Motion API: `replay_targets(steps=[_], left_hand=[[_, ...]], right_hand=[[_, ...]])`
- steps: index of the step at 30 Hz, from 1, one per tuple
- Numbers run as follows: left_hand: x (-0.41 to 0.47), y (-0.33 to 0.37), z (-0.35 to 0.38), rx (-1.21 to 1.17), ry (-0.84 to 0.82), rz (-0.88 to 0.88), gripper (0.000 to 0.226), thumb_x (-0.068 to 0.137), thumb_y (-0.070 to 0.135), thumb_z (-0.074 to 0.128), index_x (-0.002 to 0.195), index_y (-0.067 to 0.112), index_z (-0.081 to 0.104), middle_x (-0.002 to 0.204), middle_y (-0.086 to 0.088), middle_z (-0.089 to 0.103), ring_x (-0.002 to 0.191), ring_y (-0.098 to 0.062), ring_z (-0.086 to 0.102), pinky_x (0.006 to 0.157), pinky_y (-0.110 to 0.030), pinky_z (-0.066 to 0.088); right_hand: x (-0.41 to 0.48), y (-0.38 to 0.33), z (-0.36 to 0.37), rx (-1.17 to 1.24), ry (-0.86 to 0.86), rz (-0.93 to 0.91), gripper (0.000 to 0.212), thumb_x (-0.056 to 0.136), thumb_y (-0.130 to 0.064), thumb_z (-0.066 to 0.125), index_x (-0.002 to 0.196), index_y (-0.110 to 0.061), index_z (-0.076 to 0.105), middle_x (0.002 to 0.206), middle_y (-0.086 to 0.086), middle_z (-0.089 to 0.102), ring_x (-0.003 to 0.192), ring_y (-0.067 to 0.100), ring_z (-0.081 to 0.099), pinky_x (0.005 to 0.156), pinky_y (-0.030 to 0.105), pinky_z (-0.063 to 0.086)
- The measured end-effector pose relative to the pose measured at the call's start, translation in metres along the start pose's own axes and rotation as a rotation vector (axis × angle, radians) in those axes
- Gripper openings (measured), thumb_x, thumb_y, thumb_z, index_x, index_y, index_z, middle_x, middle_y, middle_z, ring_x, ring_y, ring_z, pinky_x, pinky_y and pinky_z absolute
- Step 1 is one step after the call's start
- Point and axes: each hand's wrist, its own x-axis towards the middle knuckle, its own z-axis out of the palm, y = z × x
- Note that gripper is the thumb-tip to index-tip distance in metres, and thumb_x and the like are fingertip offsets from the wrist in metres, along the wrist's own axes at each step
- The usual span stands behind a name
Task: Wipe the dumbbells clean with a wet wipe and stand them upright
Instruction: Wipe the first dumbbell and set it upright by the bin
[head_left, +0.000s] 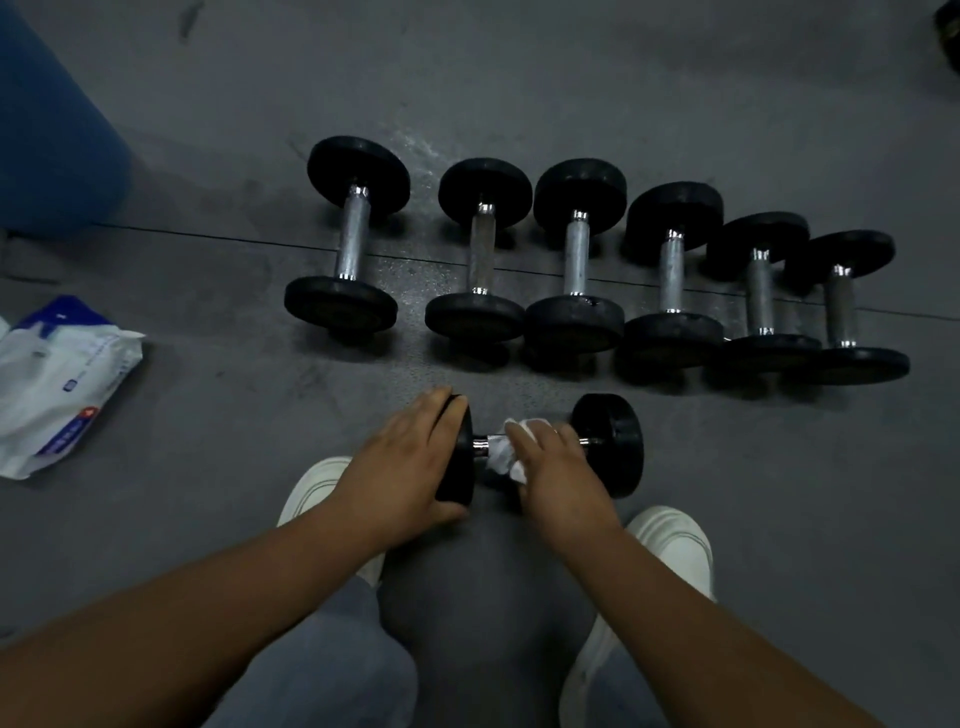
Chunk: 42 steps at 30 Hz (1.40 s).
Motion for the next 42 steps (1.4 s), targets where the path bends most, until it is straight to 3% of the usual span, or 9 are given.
replay_targets(steps=[6, 12, 17, 21, 26, 30, 34, 38, 42], left_hand=[[-0.009, 0.001, 0.012, 0.085, 0.064, 0.044, 0.126, 0.052, 0.063, 0.086, 0.148, 0.007, 0.025, 0.151, -0.015, 0.033, 0.138, -0.034, 0.040, 0.111, -0.043, 0.035], [0.018, -0.006, -0.017, 0.034, -0.016, 0.027, 0.118, 0.061, 0.064, 0.081, 0.151, 0.009, 0.027, 0.152, -0.011, 0.035, 0.132, -0.030, 0.046, 0.107, -0.039, 0.039], [0.035, -0.011, -0.029, 0.076, -0.059, 0.049, 0.106, 0.059, 0.069, 0.077, 0.139, 0.015, 0.035, 0.136, -0.002, 0.047, 0.114, -0.022, 0.054, 0.089, -0.032, 0.044], [0.044, -0.014, -0.036, 0.147, -0.123, 0.066, 0.098, 0.061, 0.072, 0.075, 0.132, 0.016, 0.037, 0.130, -0.002, 0.050, 0.110, -0.024, 0.057, 0.081, -0.032, 0.042], [0.066, -0.020, -0.057, 0.144, -0.225, 0.046, 0.095, 0.056, 0.078, 0.072, 0.123, 0.019, 0.041, 0.127, -0.001, 0.055, 0.109, -0.024, 0.059, 0.082, -0.034, 0.047], [0.040, -0.009, -0.041, 0.124, -0.139, 0.016, 0.107, 0.062, 0.070, 0.076, 0.141, 0.014, 0.033, 0.142, -0.008, 0.044, 0.124, -0.027, 0.050, 0.101, -0.035, 0.043], [-0.005, 0.014, -0.001, 0.220, 0.041, 0.014, 0.124, 0.052, 0.061, 0.086, 0.145, -0.001, 0.033, 0.147, -0.022, 0.041, 0.133, -0.038, 0.044, 0.112, -0.046, 0.034], [-0.014, 0.016, 0.014, 0.241, 0.102, 0.032, 0.121, 0.052, 0.057, 0.087, 0.142, -0.005, 0.034, 0.144, -0.028, 0.043, 0.132, -0.043, 0.045, 0.111, -0.053, 0.034], [-0.003, 0.010, 0.005, 0.225, -0.009, -0.008, 0.123, 0.050, 0.064, 0.085, 0.142, -0.002, 0.034, 0.141, -0.024, 0.047, 0.128, -0.040, 0.050, 0.108, -0.051, 0.039]], right_hand=[[0.013, 0.010, -0.016, -0.143, -0.175, -0.035, 0.056, 0.087, -0.013, 0.060, 0.137, -0.033, 0.044, 0.132, 0.000, 0.051, 0.122, 0.024, 0.047, 0.093, 0.037, 0.048], [0.077, -0.025, -0.075, -0.270, -0.820, 0.104, 0.039, 0.093, -0.028, 0.057, 0.131, -0.019, 0.053, 0.124, 0.009, 0.060, 0.103, 0.028, 0.060, 0.090, 0.034, 0.045], [0.084, -0.026, -0.081, -0.278, -0.793, 0.086, 0.034, 0.095, -0.032, 0.052, 0.125, -0.018, 0.058, 0.107, 0.007, 0.064, 0.096, 0.026, 0.060, 0.094, 0.033, 0.047], [0.084, -0.014, -0.074, -0.213, -0.621, 0.038, 0.005, 0.089, -0.029, 0.059, 0.090, -0.028, 0.064, 0.067, -0.002, 0.057, 0.070, 0.021, 0.061, 0.069, 0.025, 0.046], [0.085, -0.005, -0.079, -0.124, -0.473, 0.069, 0.019, 0.083, -0.032, 0.066, 0.101, -0.027, 0.071, 0.084, 0.004, 0.069, 0.076, 0.023, 0.067, 0.076, 0.029, 0.054], [0.081, 0.000, -0.043, -0.204, -0.449, 0.103, 0.035, 0.090, -0.044, 0.056, 0.121, -0.029, 0.058, 0.125, 0.006, 0.062, 0.111, 0.029, 0.061, 0.095, 0.041, 0.049], [0.071, 0.011, -0.016, -0.342, -0.509, 0.032, 0.030, 0.080, -0.039, 0.067, 0.108, -0.034, 0.057, 0.117, 0.001, 0.062, 0.102, 0.024, 0.061, 0.081, 0.032, 0.048], [0.076, 0.000, -0.037, -0.308, -0.748, 0.075, 0.042, 0.089, -0.038, 0.060, 0.129, -0.029, 0.053, 0.136, 0.004, 0.053, 0.119, 0.027, 0.055, 0.094, 0.038, 0.043], [0.061, -0.008, -0.069, -0.258, -0.577, -0.013, 0.026, 0.089, -0.030, 0.059, 0.114, -0.027, 0.065, 0.116, 0.004, 0.066, 0.101, 0.026, 0.063, 0.090, 0.033, 0.050]])
